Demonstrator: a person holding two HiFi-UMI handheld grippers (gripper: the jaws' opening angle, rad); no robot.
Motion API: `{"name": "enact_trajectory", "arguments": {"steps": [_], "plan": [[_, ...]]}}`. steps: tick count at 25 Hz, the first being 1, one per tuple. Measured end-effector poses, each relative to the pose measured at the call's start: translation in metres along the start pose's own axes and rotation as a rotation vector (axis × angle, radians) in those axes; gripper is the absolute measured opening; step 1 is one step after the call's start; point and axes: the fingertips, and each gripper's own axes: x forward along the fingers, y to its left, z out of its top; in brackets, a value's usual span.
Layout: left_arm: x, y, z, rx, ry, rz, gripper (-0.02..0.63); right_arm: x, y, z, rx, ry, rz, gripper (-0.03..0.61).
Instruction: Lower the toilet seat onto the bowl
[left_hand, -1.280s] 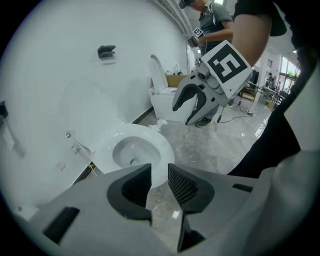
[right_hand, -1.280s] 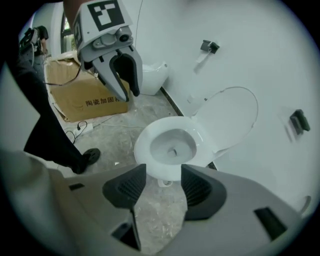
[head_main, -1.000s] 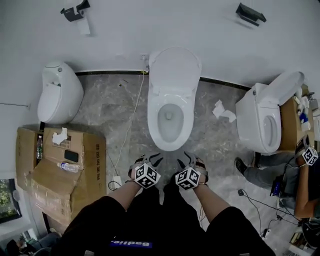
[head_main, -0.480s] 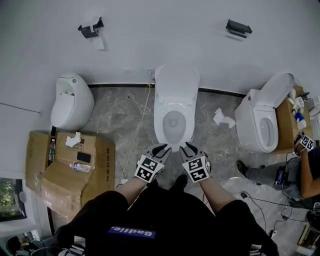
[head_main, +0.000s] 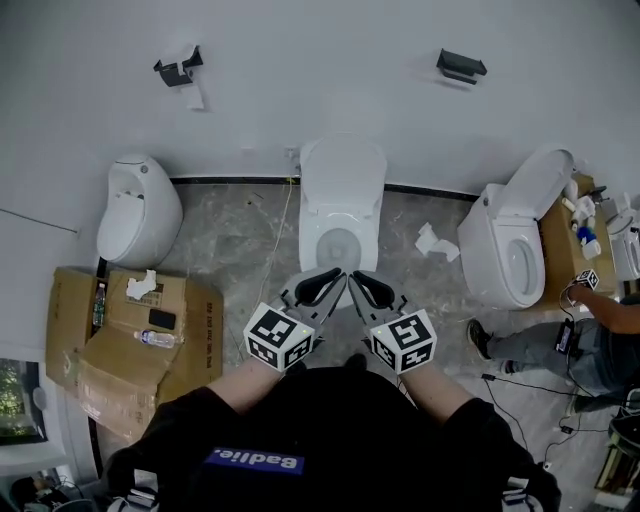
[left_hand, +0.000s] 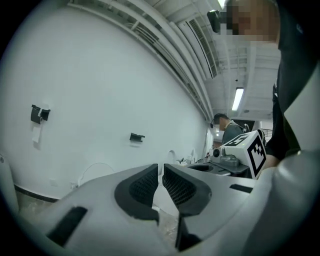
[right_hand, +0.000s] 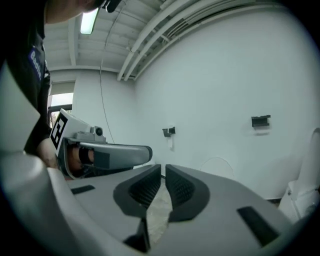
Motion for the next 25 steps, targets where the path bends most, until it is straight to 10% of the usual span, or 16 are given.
{"name": "enact_trajectory", "arguments": {"steps": [25], "plan": [[-0.028,-0.012,0.0,0.017,-0.022,-0.003,0.017,-0.016,0.027,0.013,0.012,-0.125,-0.01,0.028]]}}
